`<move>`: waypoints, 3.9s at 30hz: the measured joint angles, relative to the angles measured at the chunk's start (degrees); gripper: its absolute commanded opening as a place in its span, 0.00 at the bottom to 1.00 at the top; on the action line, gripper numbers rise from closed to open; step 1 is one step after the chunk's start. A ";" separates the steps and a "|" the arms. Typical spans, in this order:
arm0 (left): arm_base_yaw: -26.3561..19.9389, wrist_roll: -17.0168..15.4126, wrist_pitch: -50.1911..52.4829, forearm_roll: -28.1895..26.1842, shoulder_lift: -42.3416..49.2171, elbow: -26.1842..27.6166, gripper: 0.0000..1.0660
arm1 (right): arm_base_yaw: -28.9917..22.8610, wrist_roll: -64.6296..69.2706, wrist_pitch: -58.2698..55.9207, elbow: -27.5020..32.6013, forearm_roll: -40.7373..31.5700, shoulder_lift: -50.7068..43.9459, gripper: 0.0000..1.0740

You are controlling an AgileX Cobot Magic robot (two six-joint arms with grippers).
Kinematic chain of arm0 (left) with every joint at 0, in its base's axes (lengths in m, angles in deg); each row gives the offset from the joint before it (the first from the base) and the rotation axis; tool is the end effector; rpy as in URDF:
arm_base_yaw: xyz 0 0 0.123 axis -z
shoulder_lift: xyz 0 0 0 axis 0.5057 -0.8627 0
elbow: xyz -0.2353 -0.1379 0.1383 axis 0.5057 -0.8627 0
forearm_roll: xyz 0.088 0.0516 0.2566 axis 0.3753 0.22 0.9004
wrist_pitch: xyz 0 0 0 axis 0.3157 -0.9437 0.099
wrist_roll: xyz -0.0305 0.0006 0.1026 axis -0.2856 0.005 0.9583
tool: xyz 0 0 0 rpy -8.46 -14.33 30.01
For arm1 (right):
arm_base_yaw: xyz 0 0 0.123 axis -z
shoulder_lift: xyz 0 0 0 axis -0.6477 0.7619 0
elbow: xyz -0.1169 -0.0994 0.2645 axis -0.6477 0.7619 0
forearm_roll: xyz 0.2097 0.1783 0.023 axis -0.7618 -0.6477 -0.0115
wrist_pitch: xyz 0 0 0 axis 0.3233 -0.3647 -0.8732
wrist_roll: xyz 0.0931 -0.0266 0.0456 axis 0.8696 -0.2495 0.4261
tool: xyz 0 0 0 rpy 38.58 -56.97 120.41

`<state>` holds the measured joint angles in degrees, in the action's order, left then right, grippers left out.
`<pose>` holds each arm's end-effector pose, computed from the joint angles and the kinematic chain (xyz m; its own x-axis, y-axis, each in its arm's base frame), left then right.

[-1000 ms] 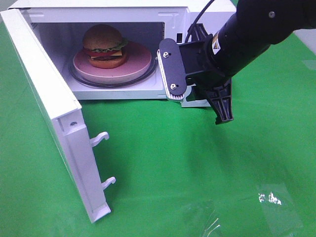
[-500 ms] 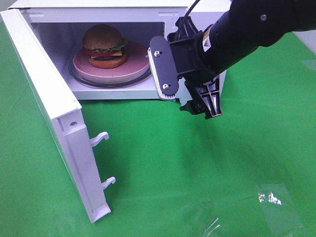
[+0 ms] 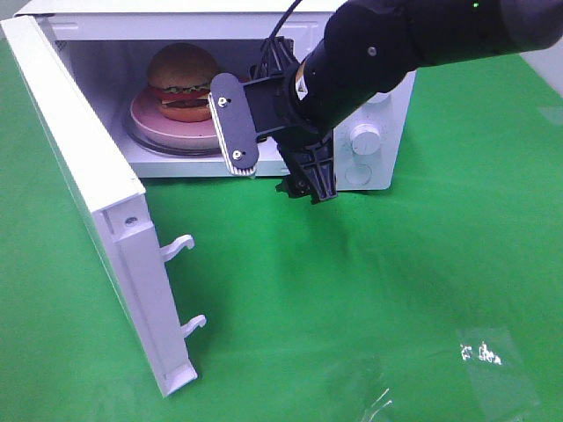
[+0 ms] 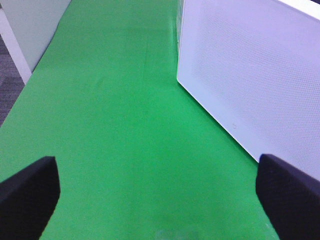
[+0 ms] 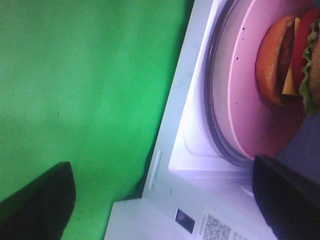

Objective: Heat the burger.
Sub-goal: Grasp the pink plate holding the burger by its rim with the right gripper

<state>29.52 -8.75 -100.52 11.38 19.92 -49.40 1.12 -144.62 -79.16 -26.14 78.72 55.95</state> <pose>0.0086 -0.0027 0.2880 -0.4219 -0.0059 -0.9066 0.0094 0.9999 -0.0109 0.3592 0.2793 0.2024 0.4494 -0.8913 -0.0599 -0.6776 -0.2964 -0.6731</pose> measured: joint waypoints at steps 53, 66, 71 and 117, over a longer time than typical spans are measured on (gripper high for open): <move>0.00 0.00 0.00 0.00 0.00 0.00 0.94 | 1.26 2.98 -7.56 -38.22 -2.75 30.19 0.78; 0.00 0.00 0.00 0.00 0.00 0.00 0.94 | 0.17 4.24 -7.39 -45.03 -2.64 34.32 0.76; 0.00 0.00 0.00 0.00 0.00 0.00 0.94 | 0.17 4.47 -7.51 -45.84 -2.58 34.84 0.75; 0.00 0.00 0.00 0.00 0.00 0.00 0.94 | -0.46 4.81 -11.80 -46.12 -7.39 35.01 0.00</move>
<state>29.52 -8.75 -100.52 11.38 19.92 -49.40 0.66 -139.81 -90.96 -72.26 71.33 90.95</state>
